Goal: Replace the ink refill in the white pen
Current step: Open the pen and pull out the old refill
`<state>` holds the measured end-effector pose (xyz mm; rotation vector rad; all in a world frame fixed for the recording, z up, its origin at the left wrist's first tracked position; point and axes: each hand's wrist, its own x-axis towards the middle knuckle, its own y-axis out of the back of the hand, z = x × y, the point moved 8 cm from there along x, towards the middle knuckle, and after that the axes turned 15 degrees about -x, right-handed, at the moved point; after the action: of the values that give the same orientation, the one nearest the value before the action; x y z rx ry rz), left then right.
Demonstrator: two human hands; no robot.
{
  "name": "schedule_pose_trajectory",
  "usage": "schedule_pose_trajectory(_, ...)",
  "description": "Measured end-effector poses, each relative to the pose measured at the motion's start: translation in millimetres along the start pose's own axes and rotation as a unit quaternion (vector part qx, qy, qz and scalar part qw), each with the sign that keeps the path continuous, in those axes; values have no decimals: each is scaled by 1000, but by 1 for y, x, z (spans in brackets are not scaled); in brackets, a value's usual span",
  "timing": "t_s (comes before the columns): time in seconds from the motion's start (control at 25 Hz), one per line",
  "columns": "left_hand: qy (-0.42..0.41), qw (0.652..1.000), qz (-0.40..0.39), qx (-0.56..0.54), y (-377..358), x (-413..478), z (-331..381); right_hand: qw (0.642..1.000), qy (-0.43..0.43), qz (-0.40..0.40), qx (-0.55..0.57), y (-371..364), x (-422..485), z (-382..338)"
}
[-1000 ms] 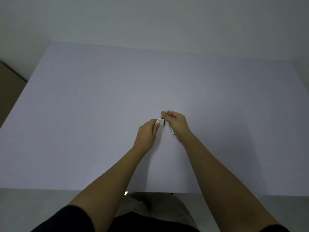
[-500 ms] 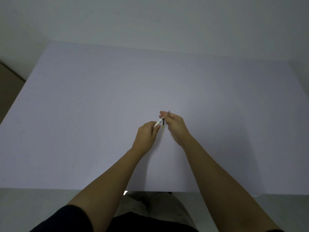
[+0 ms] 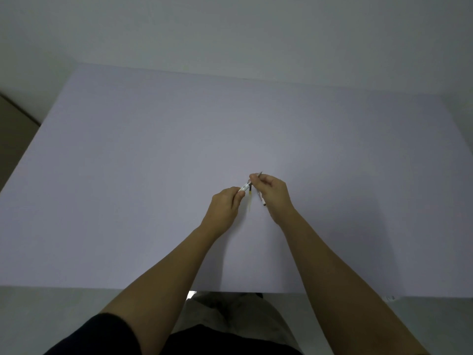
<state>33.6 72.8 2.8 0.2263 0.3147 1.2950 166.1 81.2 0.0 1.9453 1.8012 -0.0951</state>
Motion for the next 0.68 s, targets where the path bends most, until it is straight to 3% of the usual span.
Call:
schedule_pose_trajectory(0.12, -5, 1000, 3, -2, 2, 1, 3, 999, -6, -40, 31, -3, -2, -4)
schedule_pose_trajectory(0.36, -36, 999, 0, 6, 4, -2, 14, 1000, 12, -18, 12, 3, -4, -10)
schedule_pose_trajectory(0.68, -42, 994, 41, -94, 19, -11, 21, 998, 44, 28, 46, 21, -11, -27)
